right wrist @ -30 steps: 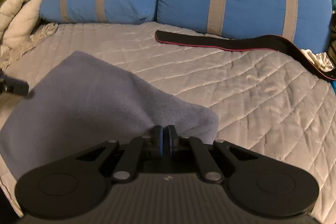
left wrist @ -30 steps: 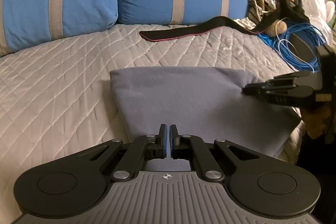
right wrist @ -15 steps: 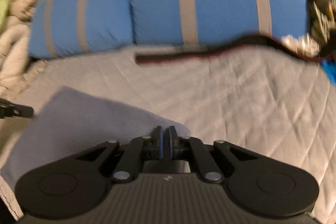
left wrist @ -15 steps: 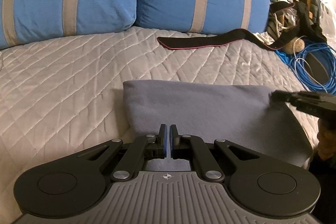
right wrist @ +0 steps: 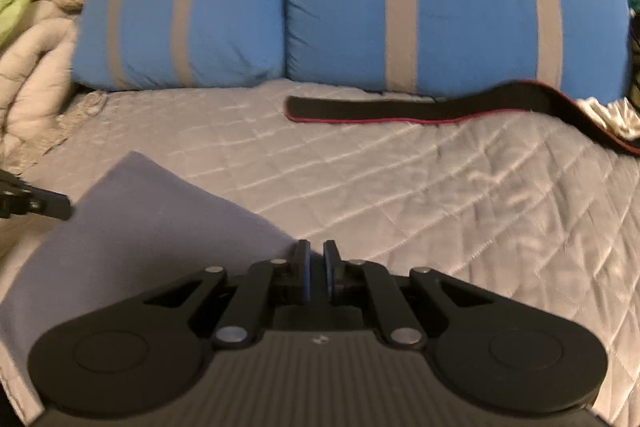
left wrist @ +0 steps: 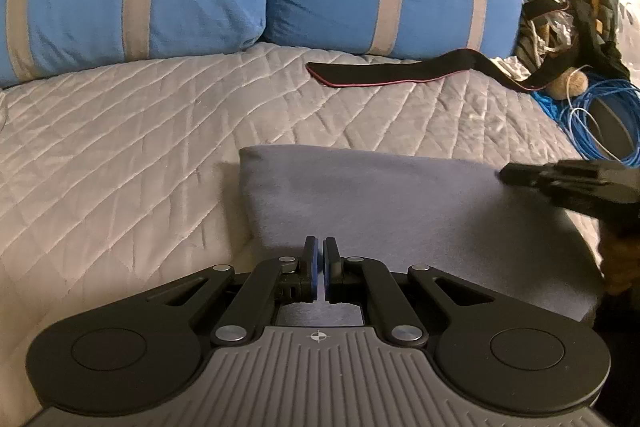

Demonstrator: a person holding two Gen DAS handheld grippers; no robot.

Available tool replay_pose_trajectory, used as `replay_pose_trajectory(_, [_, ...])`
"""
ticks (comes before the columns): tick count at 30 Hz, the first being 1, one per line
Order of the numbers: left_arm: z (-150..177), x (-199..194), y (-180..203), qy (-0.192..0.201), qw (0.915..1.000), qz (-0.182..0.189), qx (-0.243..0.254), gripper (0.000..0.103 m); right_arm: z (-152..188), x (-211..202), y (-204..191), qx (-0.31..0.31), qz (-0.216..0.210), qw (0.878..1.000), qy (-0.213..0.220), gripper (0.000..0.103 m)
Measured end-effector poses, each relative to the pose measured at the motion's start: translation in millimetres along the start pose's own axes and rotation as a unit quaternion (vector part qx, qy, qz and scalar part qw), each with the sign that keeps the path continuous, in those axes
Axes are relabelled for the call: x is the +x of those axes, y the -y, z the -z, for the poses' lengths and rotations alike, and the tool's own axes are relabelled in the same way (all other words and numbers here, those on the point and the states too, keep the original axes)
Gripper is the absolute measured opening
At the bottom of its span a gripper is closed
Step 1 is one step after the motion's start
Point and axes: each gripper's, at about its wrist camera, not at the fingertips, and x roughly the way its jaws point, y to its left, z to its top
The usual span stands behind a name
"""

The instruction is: Fold clothes

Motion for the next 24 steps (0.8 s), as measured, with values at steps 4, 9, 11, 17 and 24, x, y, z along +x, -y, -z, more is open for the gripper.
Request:
replay_pose_trajectory(4, [-1.9,-1.7,-8.5,0.005,0.9998,-0.004,-0.021,0.003,5.8,-24.5,24.2,0.060,0.005,0.998,0.026,0.026])
replay_pose_trajectory(9, [-5.3,-3.0,-20.5,0.013,0.9989,-0.009,-0.043,0.003,13.0,-55.2,54.5,0.134,0.012,0.989,0.059,0.020])
replay_pose_trajectory(11, [-6.0,-1.7,-23.9,0.015,0.9988,-0.012,-0.045,0.003,21.8,-64.9,55.7,0.140,-0.009,0.988,0.058,0.019])
replay_pose_trajectory(17, [-4.9,7.2,-34.7,-0.001,0.9970,-0.001,-0.078,0.003,31.2,-49.5,26.0,0.069,-0.002,0.998,-0.007,0.020])
replay_pose_trajectory(24, [-1.9,7.3,-41.0,-0.020,0.9941,0.043,-0.098,0.004,33.4,-63.5,47.3,0.138,-0.015,0.990,0.026,0.078])
